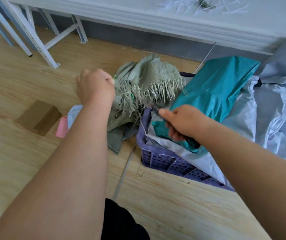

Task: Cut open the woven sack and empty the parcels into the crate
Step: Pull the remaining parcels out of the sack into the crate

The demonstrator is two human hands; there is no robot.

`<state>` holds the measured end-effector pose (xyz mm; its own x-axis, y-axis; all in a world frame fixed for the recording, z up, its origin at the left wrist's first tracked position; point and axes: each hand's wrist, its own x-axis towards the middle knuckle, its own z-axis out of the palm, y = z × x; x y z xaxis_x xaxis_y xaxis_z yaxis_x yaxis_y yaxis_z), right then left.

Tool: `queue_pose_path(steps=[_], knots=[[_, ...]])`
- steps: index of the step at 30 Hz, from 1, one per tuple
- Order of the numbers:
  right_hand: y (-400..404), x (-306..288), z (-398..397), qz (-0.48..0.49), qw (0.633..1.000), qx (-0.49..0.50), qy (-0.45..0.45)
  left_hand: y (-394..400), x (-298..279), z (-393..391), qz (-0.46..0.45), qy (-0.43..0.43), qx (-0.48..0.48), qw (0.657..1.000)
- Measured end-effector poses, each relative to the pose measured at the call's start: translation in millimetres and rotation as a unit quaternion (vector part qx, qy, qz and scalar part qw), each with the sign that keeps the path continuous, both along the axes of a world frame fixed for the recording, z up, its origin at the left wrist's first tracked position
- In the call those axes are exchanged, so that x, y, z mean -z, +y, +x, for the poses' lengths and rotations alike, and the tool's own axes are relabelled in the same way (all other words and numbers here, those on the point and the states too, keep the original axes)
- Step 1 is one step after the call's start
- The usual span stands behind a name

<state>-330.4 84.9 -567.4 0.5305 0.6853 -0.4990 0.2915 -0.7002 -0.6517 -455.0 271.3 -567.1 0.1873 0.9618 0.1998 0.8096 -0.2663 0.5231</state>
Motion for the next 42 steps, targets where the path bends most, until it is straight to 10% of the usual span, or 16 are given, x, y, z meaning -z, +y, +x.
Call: queue_pose_path(steps=[5,10,16,25,29,33,36,39,42], knots=[[24.2,12.2,17.8,0.184,0.919,0.270,0.219,-16.4,17.9,41.4,0.005,0.022,0.254,0.967],[15.3,33.9,18.3,0.136,0.933,0.308,0.124,-31.9,51.2,87.8,0.007,0.214,0.478,0.852],[12.8,33.6,20.4,0.103,0.959,0.258,0.058,-4.0,55.6,113.1,-0.017,0.365,0.391,0.845],[12.0,46.9,18.8,0.063,0.973,0.224,0.017,25.0,36.9,79.5,0.093,0.308,0.290,0.901],[11.7,48.1,20.8,0.060,0.973,0.223,0.012,67.9,6.3,39.6,0.066,0.103,0.034,0.992],[11.2,48.0,19.7,0.056,0.976,0.211,0.006,93.4,-3.6,-0.5,0.000,-0.114,-0.173,0.978],[12.4,44.3,19.5,0.060,0.976,0.210,0.006,85.4,25.0,-25.9,-0.098,0.018,-0.117,0.988],[15.3,42.1,18.8,0.058,0.978,0.200,0.001,64.8,46.6,-32.8,-0.304,0.241,-0.018,0.922],[16.0,43.3,17.2,0.057,0.980,0.192,-0.002,51.9,38.7,-13.8,-0.264,0.258,-0.014,0.929]])
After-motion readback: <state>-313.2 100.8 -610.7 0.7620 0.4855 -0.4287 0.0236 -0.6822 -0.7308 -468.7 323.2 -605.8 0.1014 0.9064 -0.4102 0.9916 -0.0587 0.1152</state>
